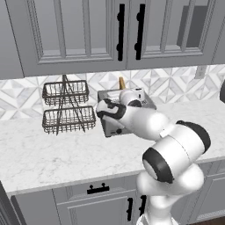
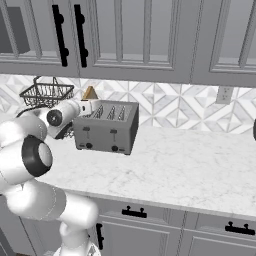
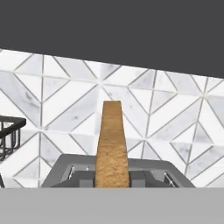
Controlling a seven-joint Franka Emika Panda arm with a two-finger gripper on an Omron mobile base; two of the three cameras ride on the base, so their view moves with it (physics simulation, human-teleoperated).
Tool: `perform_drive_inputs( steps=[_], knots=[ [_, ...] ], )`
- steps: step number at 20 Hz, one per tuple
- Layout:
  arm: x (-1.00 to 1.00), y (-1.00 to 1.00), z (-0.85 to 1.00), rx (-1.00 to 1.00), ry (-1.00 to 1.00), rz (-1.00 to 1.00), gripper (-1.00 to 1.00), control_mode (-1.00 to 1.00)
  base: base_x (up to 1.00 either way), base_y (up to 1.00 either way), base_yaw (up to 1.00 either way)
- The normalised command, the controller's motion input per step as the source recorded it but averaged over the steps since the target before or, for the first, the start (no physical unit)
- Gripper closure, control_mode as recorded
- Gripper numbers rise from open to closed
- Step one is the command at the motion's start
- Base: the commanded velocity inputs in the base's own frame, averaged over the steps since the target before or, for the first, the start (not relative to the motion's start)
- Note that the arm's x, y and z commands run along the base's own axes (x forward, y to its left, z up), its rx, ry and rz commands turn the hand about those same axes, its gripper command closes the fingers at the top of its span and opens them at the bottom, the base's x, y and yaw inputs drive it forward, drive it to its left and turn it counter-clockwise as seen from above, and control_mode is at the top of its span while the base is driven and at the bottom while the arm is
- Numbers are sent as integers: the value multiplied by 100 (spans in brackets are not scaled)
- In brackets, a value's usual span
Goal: Start the toaster. Once the lever pops up, take the bread to the plate on the dining counter.
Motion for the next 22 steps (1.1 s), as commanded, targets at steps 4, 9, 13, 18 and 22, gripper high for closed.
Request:
perform_drive_inputs(
  steps=[4,9,13,18,22],
  knots=[
    [-61,0,44,0,10,1,100,-100,0,0,0],
    [-78,0,50,0,18,2,100,-100,0,0,0],
    [-96,1,44,0,18,2,100,-100,0,0,0],
    [-100,0,45,0,14,3,100,-100,0,0,0],
    [-100,0,27,0,5,5,100,-100,0,0,0]
  ],
)
